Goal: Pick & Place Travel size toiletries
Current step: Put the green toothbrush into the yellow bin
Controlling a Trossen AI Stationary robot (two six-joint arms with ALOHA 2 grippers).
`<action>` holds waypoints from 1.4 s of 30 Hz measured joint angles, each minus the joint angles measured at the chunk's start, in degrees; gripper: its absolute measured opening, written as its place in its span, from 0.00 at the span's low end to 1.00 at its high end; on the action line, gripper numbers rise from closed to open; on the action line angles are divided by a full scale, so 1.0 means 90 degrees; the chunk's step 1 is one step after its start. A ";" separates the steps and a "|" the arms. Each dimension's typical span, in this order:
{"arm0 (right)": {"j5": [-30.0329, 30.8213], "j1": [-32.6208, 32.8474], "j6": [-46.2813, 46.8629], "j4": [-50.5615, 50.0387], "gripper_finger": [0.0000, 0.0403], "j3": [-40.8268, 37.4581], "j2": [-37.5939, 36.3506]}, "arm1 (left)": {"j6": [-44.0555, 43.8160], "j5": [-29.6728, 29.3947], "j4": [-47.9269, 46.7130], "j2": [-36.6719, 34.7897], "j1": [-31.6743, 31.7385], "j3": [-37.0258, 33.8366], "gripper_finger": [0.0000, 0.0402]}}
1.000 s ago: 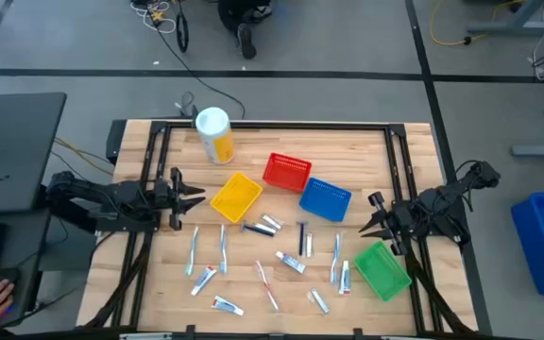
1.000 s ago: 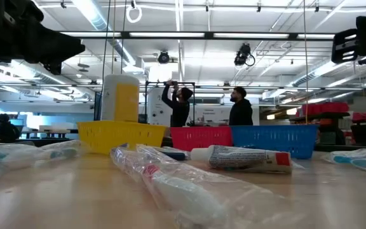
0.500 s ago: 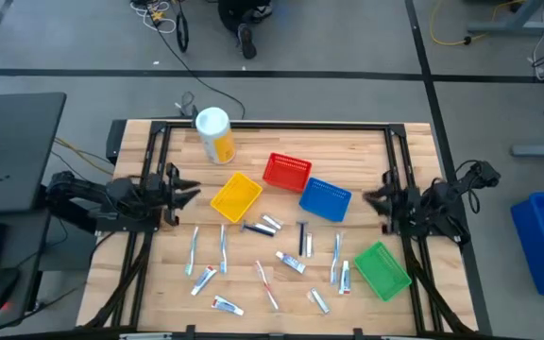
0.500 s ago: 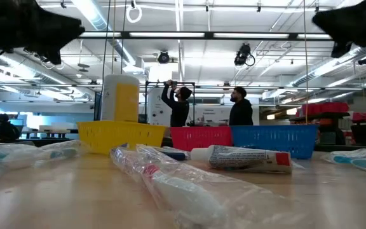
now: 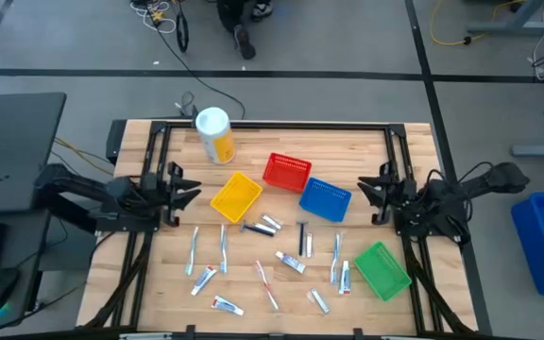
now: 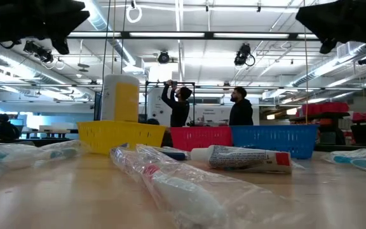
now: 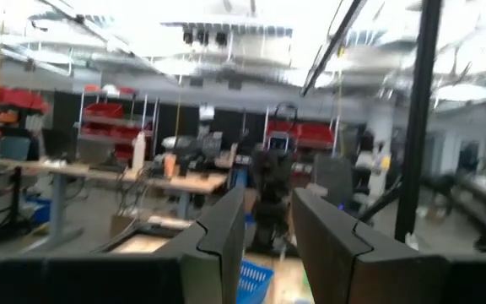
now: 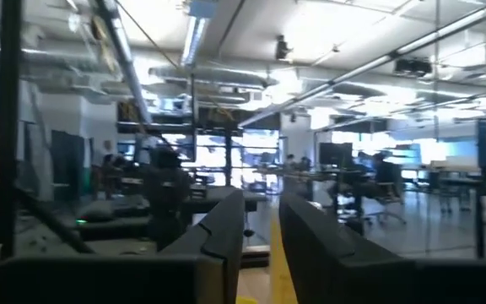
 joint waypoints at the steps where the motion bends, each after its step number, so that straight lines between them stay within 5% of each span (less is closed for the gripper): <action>1: -0.0100 -0.0085 0.0081 0.0165 0.24 0.0044 0.0316 | 0.0004 -0.0024 0.0034 0.0316 0.0000 0.0124 0.27; 7: -0.0732 -0.0449 0.0751 0.0264 0.36 0.0897 0.2076 | 0.0003 -0.0200 -0.0391 0.1958 0.0000 0.1218 0.32; 14: -0.0749 -0.0604 0.0657 0.0242 0.48 0.1736 0.3433 | -0.0913 -0.0807 -0.3654 0.2881 -0.0007 0.2913 0.42; 23: -0.0745 -0.0660 0.0694 0.0088 0.59 0.1845 0.4205 | -0.3132 -0.0325 -0.7314 0.3490 -0.0014 0.4563 0.44; 36: -0.0743 -0.0660 0.0710 -0.0071 0.66 0.1845 0.4259 | -0.6545 0.0271 -0.9740 0.3535 -0.0545 0.4354 0.44; 42: -0.0742 -0.0660 0.0710 -0.0228 0.63 0.1845 0.4259 | -0.8022 0.0652 -0.9710 0.3600 -0.0918 0.3848 0.42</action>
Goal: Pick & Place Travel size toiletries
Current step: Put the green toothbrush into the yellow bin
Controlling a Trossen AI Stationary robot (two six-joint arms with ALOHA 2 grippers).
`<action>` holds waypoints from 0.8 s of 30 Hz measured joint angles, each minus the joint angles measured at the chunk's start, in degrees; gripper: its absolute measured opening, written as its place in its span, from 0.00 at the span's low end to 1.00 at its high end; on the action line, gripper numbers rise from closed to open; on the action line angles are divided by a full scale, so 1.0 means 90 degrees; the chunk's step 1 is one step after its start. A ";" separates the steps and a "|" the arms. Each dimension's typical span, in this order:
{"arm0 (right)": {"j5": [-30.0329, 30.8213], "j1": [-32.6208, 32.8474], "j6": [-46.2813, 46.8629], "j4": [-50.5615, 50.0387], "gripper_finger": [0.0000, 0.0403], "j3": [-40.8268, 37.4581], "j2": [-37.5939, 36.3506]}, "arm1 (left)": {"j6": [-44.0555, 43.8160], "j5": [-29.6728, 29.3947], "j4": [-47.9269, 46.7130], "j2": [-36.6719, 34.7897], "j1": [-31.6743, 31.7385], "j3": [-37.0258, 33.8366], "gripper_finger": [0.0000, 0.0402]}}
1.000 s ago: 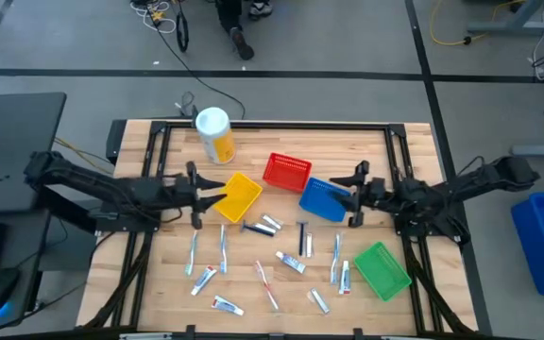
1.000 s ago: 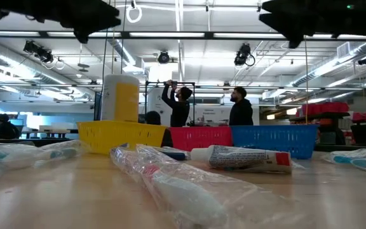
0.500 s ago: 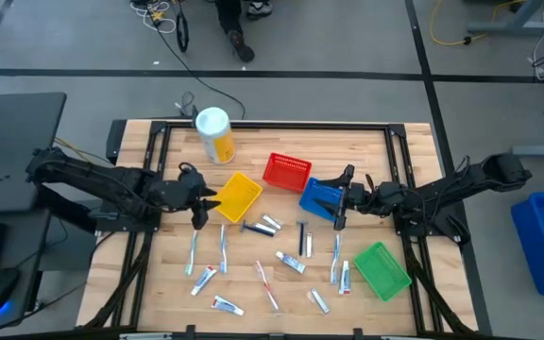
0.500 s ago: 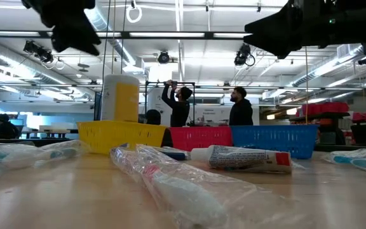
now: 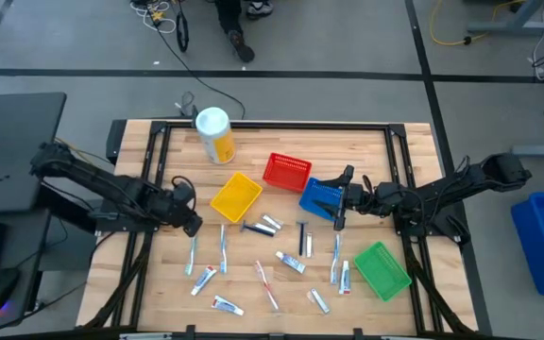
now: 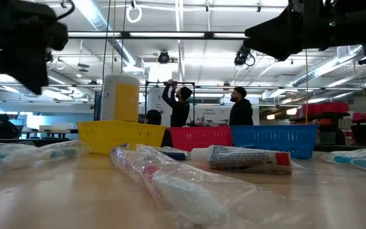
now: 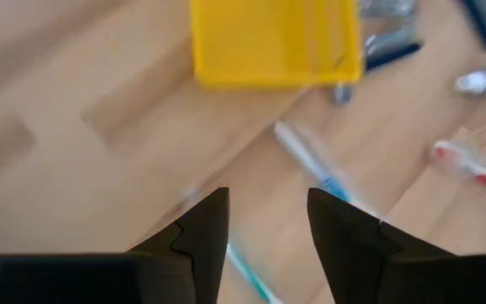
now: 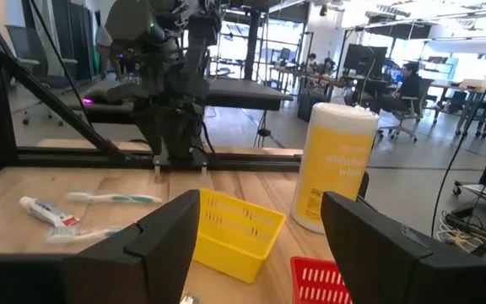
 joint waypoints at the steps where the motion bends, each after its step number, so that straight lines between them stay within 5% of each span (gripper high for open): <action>1: 0.0000 0.0000 0.0000 -0.0012 0.63 0.0000 0.0000 | -0.0159 0.0062 0.0004 0.0090 -0.0059 -0.0083 0.41; 11: 0.0002 0.0000 -0.0196 -0.0028 0.61 0.0000 -0.0005 | -0.0576 0.0536 0.0398 0.1333 -0.0474 -0.0411 0.39; 18: 0.0002 -0.0016 -0.0250 0.0108 0.64 0.0000 -0.0005 | -0.2093 0.0972 0.0698 0.2251 -0.0483 -0.0406 0.39; 24: 0.0003 -0.0116 -0.0316 0.0095 0.67 0.0000 -0.0005 | -0.1920 0.1228 0.1106 0.2871 -0.0482 -0.0406 0.39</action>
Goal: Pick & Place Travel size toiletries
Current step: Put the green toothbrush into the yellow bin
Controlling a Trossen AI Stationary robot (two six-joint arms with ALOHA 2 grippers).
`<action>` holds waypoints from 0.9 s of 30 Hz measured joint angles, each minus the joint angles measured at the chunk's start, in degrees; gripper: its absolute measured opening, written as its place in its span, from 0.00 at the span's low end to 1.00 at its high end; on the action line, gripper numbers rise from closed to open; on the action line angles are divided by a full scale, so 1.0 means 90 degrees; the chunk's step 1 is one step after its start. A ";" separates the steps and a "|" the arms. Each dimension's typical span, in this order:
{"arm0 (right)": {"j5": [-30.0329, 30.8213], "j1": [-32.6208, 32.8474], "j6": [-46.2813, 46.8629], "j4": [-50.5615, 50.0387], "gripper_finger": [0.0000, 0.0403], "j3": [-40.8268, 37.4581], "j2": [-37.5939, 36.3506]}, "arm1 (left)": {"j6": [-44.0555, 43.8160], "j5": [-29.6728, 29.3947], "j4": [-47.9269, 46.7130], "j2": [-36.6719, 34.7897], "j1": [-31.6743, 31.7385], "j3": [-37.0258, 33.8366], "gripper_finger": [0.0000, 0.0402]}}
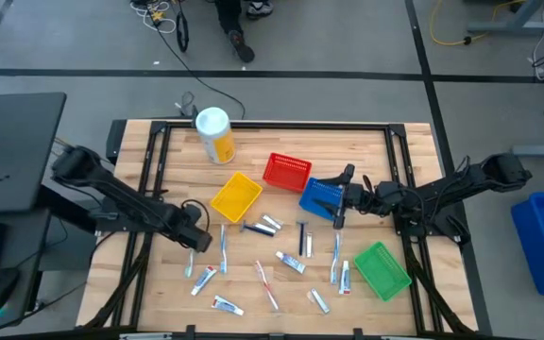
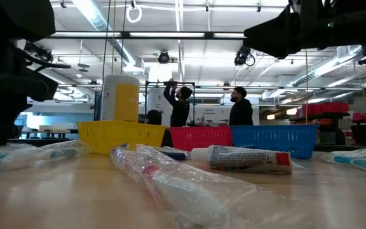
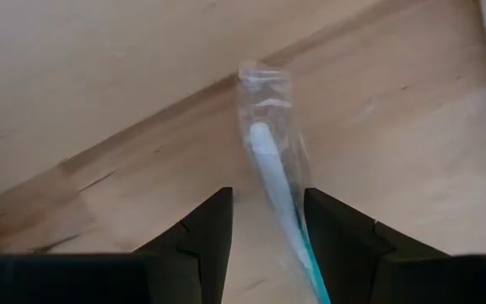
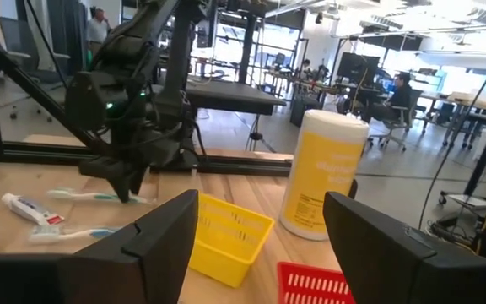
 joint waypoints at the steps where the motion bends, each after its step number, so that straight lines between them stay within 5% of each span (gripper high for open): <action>1: 0.0001 -0.0014 -0.0002 -0.0009 0.67 0.0000 0.0000 | 0.0021 0.0003 0.0048 0.0061 0.0001 0.0009 0.39; 5: 0.0000 -0.0039 -0.0002 -0.0025 0.67 0.0000 0.0000 | 0.0029 0.0032 0.0061 0.0167 0.0001 0.0027 0.35; 15: 0.0000 -0.0039 -0.0001 -0.0027 0.62 0.0000 0.0000 | -0.0026 -0.0121 -0.0013 0.0140 -0.0001 0.0097 0.06; 27: 0.0000 -0.0039 0.0000 -0.0026 0.61 0.0000 0.0000 | 0.1595 -0.1222 -0.0091 0.0138 0.0001 0.1675 0.06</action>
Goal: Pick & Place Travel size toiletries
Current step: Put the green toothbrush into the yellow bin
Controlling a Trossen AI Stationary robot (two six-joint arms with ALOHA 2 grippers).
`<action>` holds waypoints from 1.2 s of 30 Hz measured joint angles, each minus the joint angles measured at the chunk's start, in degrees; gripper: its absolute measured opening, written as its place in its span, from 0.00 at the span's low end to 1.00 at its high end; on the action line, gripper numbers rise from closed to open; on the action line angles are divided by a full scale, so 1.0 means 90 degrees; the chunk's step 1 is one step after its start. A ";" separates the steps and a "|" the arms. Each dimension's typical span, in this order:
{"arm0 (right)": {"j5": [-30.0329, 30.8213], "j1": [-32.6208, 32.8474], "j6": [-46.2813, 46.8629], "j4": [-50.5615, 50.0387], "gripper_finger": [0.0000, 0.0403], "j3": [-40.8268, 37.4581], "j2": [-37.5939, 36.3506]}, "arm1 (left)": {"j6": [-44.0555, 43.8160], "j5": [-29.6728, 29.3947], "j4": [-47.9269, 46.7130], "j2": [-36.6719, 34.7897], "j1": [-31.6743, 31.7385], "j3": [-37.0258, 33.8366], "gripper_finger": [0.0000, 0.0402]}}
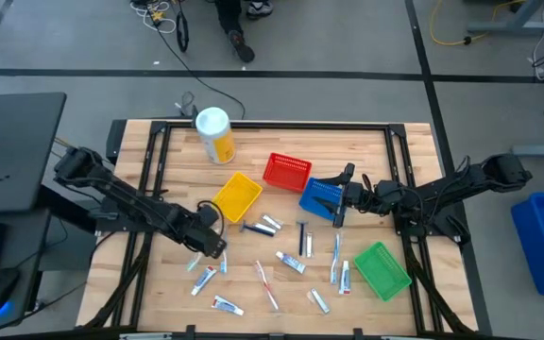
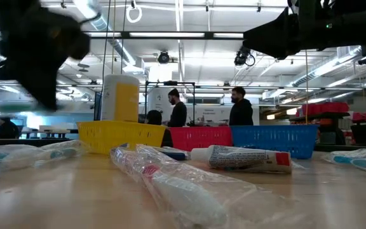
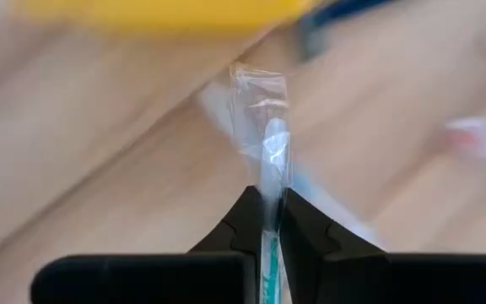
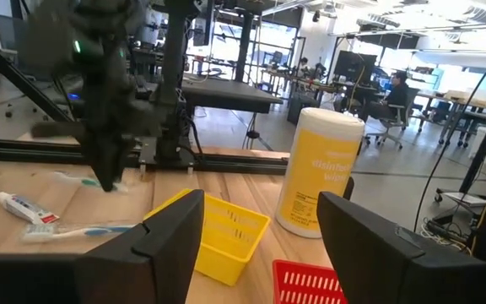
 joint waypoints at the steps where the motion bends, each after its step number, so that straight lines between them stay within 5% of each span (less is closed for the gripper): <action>1: 0.0000 0.0000 0.0000 -0.0002 0.61 0.0000 0.0000 | 0.0241 -0.0195 -0.0046 0.0000 0.0018 0.0201 0.06; 8: -0.0002 0.0000 0.0000 0.0000 0.64 0.0000 0.0000 | 0.2121 -0.1862 -0.0215 -0.0005 0.0534 0.1437 0.07; 14: -0.0002 0.0000 0.0200 -0.0002 0.65 0.0000 0.0000 | 0.3699 -0.2876 0.0159 -0.0007 0.1414 0.1751 0.07; 22: -0.0003 0.0000 0.0219 -0.0030 0.62 0.0000 0.0002 | 0.5158 -0.2380 0.1011 0.0537 0.2725 0.1691 0.07; 36: -0.0002 0.0000 0.0240 -0.0133 0.62 0.0000 0.0002 | 0.4130 -0.1768 0.0886 0.2241 0.3429 0.1686 0.08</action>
